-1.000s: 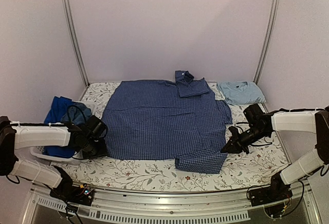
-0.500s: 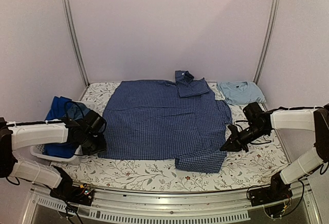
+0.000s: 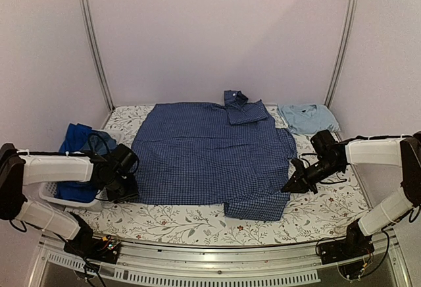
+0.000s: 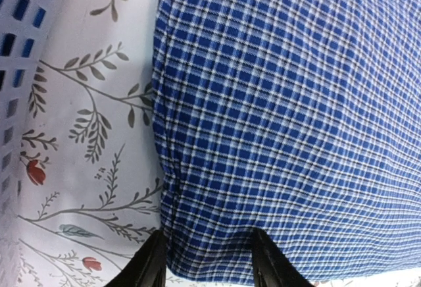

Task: Fold and stack the mixed laundry pile
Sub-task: Pick up the flattened shirt from the center of the board.

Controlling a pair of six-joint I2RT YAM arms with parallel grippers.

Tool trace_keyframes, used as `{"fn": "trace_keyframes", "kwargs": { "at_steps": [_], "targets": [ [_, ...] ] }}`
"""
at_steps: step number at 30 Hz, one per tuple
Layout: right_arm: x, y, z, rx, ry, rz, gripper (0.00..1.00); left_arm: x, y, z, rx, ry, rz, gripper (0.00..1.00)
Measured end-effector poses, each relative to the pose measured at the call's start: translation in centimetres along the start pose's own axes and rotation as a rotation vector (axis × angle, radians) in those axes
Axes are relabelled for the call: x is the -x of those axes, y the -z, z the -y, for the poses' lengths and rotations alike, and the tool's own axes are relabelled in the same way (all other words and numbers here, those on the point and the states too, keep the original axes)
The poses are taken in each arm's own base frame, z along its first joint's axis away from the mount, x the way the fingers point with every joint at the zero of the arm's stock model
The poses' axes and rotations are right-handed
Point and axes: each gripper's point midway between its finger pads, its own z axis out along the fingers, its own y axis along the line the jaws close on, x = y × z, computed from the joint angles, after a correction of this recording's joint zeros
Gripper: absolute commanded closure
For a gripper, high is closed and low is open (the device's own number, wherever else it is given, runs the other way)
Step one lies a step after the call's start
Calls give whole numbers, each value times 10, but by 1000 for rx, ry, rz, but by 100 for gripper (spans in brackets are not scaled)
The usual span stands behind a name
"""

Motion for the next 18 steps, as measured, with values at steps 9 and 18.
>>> {"fn": "trace_keyframes", "kwargs": {
  "at_steps": [9,18],
  "targets": [
    [2,2,-2,3,3,7,100,-14,4,3,-39,25,-50,83],
    [6,9,-14,23,36,33,100,-18,14,0,-5,16,-88,100]
  ]
}}
